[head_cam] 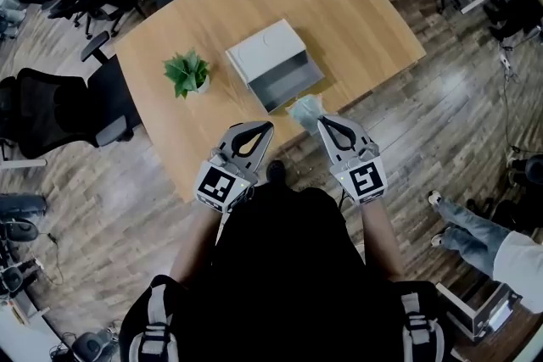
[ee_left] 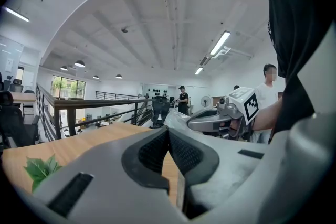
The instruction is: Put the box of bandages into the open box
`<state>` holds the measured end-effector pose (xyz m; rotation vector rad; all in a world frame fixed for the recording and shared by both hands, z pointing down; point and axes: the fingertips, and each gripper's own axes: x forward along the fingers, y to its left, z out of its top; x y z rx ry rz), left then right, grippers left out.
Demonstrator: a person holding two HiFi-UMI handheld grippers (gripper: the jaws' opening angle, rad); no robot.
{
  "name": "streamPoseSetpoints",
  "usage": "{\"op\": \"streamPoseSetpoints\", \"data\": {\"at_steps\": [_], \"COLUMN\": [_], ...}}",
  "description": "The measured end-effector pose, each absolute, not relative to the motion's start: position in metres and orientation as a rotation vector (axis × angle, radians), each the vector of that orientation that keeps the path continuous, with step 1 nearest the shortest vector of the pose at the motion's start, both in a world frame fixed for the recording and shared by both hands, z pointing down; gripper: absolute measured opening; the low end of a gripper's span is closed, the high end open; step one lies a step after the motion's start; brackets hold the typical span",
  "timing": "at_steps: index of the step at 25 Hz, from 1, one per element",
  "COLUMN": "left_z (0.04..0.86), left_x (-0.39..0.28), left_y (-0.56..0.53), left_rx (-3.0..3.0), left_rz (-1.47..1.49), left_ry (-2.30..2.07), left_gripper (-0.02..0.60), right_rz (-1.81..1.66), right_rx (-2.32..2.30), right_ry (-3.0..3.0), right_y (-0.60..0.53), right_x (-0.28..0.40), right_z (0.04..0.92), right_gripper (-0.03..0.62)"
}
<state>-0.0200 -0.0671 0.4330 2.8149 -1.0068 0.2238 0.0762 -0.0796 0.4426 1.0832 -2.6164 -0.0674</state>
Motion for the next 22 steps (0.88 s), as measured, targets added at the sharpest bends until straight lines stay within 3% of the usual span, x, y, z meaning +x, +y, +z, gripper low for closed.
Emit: {"op": "streamPoseSetpoints", "data": {"at_steps": [22], "left_z": [0.427], "left_x": [-0.054], "left_y": [-0.103], "left_rx": [2.702], "left_rz": [0.170], "left_ry": [-1.281], "left_gripper": [0.022], "right_rz": [-0.066], "right_rx": [0.897], "right_ry": [-2.663], "right_y": [-0.137], "right_x": [0.054], "right_z": [0.449], "right_gripper": [0.024]}}
